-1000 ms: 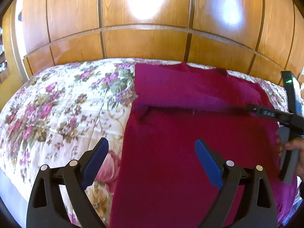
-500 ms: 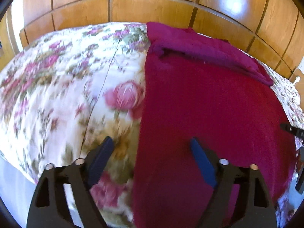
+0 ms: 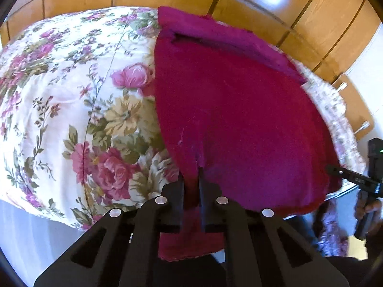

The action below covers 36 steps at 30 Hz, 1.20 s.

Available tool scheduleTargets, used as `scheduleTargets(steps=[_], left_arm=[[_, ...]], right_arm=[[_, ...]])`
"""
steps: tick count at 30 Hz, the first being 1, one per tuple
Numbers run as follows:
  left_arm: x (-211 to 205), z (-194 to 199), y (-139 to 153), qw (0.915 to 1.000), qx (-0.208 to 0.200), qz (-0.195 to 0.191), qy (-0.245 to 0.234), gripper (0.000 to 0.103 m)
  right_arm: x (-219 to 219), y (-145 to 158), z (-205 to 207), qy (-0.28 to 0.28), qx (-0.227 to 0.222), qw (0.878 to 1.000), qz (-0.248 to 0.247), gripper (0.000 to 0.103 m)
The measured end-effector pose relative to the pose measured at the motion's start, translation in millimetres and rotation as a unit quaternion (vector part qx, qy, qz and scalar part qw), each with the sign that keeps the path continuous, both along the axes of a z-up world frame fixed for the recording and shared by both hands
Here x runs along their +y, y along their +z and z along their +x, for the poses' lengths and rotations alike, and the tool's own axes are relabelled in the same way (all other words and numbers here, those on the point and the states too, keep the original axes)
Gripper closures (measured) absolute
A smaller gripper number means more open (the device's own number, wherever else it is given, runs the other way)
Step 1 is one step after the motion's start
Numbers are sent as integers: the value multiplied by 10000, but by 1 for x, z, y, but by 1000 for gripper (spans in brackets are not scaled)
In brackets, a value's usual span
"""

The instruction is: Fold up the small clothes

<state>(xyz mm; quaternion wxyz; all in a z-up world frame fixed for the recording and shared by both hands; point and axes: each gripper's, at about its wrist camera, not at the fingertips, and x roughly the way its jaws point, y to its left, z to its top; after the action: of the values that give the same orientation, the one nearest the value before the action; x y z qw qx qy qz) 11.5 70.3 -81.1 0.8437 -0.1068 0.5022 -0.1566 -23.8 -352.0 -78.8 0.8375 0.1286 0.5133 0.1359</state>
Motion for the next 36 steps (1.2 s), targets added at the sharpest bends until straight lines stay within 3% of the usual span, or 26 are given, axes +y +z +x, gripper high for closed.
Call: scheduleTargets(steps=[2, 8, 11, 16, 17, 19, 20, 21, 22, 23, 25, 31, 32, 34, 35, 36], left_arm=[[6, 2, 13, 9991, -103, -416, -13, 96], [10, 30, 47, 9929, -425, -1110, 36, 96], [12, 62, 59, 9899, -502, -1315, 150, 96], [14, 124, 67, 9895, -412, -1312, 456, 96], [15, 140, 66, 9891, -323, -1357, 477, 96], [19, 166, 63, 9879, -191, -1383, 671, 88], [23, 179, 62, 9862, -120, -1386, 892, 68], [30, 185, 61, 9830, -119, -1481, 1075, 42], [37, 189, 61, 9787, -174, -1608, 1266, 34], [46, 190, 62, 9739, -262, -1703, 1481, 32], [52, 189, 61, 9755, -313, -1609, 1466, 32], [43, 156, 29, 9905, -312, -1027, 865, 32], [36, 149, 19, 9927, -250, -930, 725, 32], [26, 146, 6, 9953, -114, -788, 559, 33], [19, 146, -1, 9964, -41, -710, 451, 43], [15, 147, -6, 9973, -1, -631, 376, 57]], right_arm=[[-2, 14, 7, 3, -205, 9996, 206, 94], [-25, 44, 52, -476, -708, 9916, 969, 94], [-32, 45, 83, -737, -775, 9888, 1045, 94], [-42, 38, 150, -1061, -639, 9860, 1114, 91], [-45, 36, 158, -1103, -632, 9853, 1137, 86], [-51, 35, 175, -1170, -645, 9820, 1338, 42], [-54, 36, 181, -1263, -702, 9783, 1484, 32], [-58, 39, 185, -1382, -791, 9757, 1505, 18], [-59, 41, 182, -1430, -847, 9740, 1537, 14], [-63, 43, 181, -1433, -898, 9723, 1613, 13], [-67, 43, 175, -1427, -952, 9732, 1531, 8], [-66, 9, 136, -1280, -604, 9867, 797, 10], [-64, 1, 132, -1239, -521, 9883, 720, 13], [-58, -12, 131, -1186, -438, 9902, 601, 31], [-55, -15, 132, -1192, -498, 9901, 544, 33], [-52, -15, 135, -1152, -558, 9903, 543, 46]])
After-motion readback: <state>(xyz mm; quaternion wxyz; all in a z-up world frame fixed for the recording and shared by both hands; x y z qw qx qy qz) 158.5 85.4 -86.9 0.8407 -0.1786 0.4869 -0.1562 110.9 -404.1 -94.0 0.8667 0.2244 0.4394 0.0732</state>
